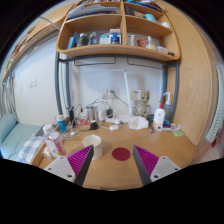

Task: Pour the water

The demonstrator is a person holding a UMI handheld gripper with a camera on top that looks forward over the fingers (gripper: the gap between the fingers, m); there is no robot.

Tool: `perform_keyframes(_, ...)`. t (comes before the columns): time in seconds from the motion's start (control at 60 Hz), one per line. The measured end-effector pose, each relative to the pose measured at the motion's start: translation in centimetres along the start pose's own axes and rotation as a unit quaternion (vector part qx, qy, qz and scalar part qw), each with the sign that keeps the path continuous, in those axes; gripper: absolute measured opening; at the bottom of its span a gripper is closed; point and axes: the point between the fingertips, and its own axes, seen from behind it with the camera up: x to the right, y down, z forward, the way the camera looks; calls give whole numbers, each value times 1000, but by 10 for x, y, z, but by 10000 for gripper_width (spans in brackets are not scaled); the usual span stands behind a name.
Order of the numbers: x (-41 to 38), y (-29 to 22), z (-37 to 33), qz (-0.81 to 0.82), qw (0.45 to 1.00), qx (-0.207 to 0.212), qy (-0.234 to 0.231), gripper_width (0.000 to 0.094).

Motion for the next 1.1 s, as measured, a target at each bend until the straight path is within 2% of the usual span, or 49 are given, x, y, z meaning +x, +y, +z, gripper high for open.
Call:
perform_keyframes(0.067,-37,28,2,2,1000,-2,-19,813)
perform_keyframes(0.083,-41,34,-3,0,999,-17,-35,814)
perform_keyframes(0.133,-55,37,-4,3,998,-20,-57,815)
perform_keyframes(0.167,-94,56,4,9,998,-5,-60,818)
perform_keyframes(0.3,-160,74,12,15,994,4,-108,828)
perform_keyframes(0.517,-214,73,55,6,991,19,-135,823)
perform_keyframes(0.833,-237,53,104,-7,991,45,-124,818)
perform_keyframes(0.9,-240,55,113,-7,991,43,-124,795)
perform_keyframes(0.967,-247,54,116,-3,990,50,-129,661)
perform_keyframes(1.1,-250,51,121,-10,989,60,-136,567)
